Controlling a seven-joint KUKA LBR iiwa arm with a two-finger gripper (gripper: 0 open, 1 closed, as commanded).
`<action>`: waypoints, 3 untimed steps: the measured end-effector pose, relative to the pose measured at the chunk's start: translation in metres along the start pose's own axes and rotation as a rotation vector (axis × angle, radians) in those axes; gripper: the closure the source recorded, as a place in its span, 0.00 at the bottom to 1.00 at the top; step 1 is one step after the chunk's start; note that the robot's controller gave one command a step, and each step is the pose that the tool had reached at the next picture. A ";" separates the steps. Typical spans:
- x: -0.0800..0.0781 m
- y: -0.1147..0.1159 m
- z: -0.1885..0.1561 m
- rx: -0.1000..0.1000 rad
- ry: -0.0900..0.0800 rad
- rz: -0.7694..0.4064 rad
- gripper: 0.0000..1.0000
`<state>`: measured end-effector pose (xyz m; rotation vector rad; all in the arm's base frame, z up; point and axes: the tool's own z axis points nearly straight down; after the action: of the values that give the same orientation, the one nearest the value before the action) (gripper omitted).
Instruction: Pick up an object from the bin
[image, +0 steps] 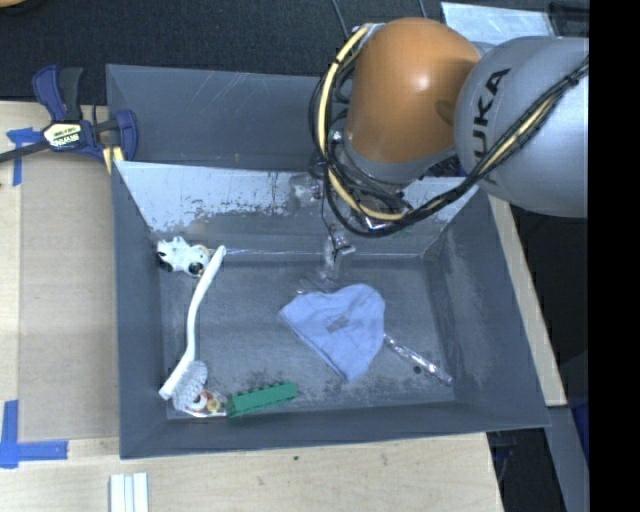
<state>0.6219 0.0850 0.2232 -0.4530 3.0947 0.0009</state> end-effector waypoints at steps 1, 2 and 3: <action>0.019 -0.027 0.075 0.001 0.011 0.189 0.00; 0.022 0.002 0.051 0.000 0.001 0.121 0.00; 0.030 -0.041 0.085 0.004 0.015 0.239 0.00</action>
Offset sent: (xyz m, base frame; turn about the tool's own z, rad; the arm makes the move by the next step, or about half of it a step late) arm -0.0244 0.0025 -0.0423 0.1029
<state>0.6064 0.0378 0.1382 -0.0808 3.1411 -0.0057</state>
